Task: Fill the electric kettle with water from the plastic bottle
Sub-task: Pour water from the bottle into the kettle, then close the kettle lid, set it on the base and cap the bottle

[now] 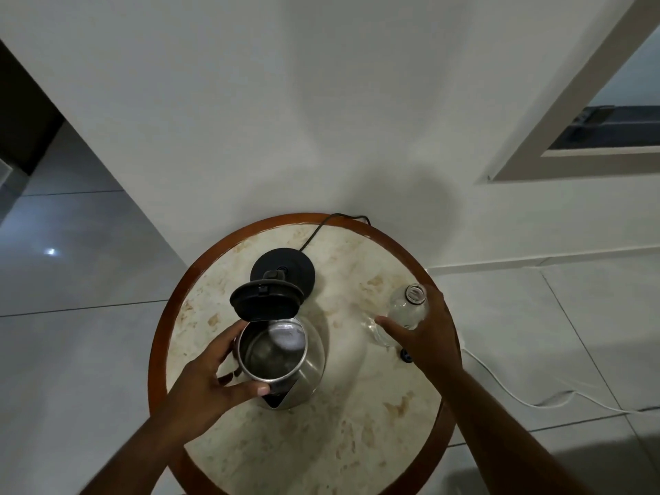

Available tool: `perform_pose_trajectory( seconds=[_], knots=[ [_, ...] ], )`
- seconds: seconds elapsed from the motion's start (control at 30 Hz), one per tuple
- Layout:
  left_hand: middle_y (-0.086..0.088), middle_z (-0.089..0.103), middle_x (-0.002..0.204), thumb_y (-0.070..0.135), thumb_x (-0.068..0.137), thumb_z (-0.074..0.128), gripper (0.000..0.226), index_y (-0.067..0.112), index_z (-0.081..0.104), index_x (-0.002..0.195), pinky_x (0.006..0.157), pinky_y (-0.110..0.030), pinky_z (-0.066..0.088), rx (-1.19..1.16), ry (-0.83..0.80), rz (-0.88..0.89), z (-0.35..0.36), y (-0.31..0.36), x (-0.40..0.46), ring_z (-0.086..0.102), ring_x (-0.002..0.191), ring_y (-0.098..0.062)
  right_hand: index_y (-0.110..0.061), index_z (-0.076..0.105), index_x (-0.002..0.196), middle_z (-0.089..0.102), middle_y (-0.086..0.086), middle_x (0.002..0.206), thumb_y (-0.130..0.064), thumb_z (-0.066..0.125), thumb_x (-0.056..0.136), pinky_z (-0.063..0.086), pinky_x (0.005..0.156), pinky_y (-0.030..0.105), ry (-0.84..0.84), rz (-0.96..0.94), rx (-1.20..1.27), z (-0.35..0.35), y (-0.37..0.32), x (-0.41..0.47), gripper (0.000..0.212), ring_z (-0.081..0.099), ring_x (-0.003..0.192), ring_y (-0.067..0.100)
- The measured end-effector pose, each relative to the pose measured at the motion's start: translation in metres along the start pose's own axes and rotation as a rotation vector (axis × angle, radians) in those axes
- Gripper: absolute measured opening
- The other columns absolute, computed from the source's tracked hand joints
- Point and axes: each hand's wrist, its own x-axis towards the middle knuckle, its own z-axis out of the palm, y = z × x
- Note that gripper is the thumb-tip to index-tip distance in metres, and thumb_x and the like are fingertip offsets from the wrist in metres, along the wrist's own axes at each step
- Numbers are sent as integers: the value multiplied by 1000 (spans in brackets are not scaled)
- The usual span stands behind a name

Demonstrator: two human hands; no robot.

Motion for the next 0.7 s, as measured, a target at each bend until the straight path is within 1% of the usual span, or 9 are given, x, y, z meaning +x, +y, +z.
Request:
perform_pose_trajectory(
  seconds=[0.17, 0.23, 0.3, 0.37, 0.43, 0.47, 0.53, 0.63, 0.7],
  knots=[
    [30, 53, 133, 38, 57, 88, 95, 47, 39, 138, 90, -21, 52, -12, -18, -2, 0, 2, 0, 46, 129, -2, -34, 42, 120, 52, -26, 107, -72, 76, 49, 40, 72, -1, -30, 7, 6, -2, 2, -1, 87, 49, 103, -14],
    [24, 52, 136, 38, 57, 88, 96, 44, 39, 140, 95, -28, 52, -21, -21, -1, 0, 3, 0, 46, 131, -7, -39, 31, 133, 43, -27, 126, -71, 78, 47, 38, 90, 13, -37, 12, 26, -7, -2, -5, 103, 42, 115, -10],
    [22, 52, 138, 41, 56, 89, 98, 44, 39, 141, 98, -33, 51, -34, -22, 1, 1, 4, -1, 45, 132, -8, -42, 22, 139, 33, -23, 135, -72, 75, 51, 36, 98, 27, 71, 24, 59, -17, -15, -13, 107, 35, 124, -1],
    [22, 51, 139, 46, 56, 88, 98, 45, 38, 141, 99, -33, 51, -31, -21, 13, 2, 5, -2, 45, 132, -6, -33, 27, 141, 35, -7, 140, -73, 66, 63, 38, 99, 31, 278, -44, 34, -32, -41, -19, 95, 36, 128, 11],
    [25, 51, 139, 47, 57, 88, 98, 47, 37, 142, 99, -30, 50, -36, -23, 20, 3, 5, -3, 44, 132, -1, -31, 41, 133, 45, -7, 131, -62, 58, 80, 41, 95, 25, 406, -247, -4, -38, -82, -20, 63, 45, 121, 10],
    [26, 51, 138, 44, 59, 88, 97, 48, 37, 141, 99, -29, 50, -37, -23, 18, 3, 5, -3, 44, 131, 0, -33, 47, 127, 50, -11, 124, -55, 54, 87, 42, 92, 22, 386, -355, -22, -34, -105, -20, 46, 48, 114, 6],
    [28, 50, 137, 35, 64, 88, 91, 51, 37, 138, 99, -29, 50, -37, -11, 20, 3, 5, -3, 44, 131, -2, -28, 54, 119, 58, -10, 115, -44, 47, 94, 42, 89, 20, 152, -503, -36, -15, -150, -17, 30, 52, 104, 3],
    [29, 50, 136, 30, 67, 88, 86, 56, 38, 133, 99, -29, 50, -31, -5, 34, 3, 5, -2, 45, 131, -3, -15, 54, 126, 63, 5, 119, -37, 42, 98, 47, 94, 29, -318, -519, -163, 24, -185, -12, 38, 55, 108, 12],
    [27, 49, 138, 40, 65, 87, 87, 56, 37, 133, 101, -30, 49, -17, -1, 44, 3, 6, -3, 45, 130, -3, -11, 53, 129, 65, 9, 117, -34, 41, 98, 49, 93, 32, -465, -504, -207, 36, -189, -8, 40, 59, 106, 16]
  ],
)
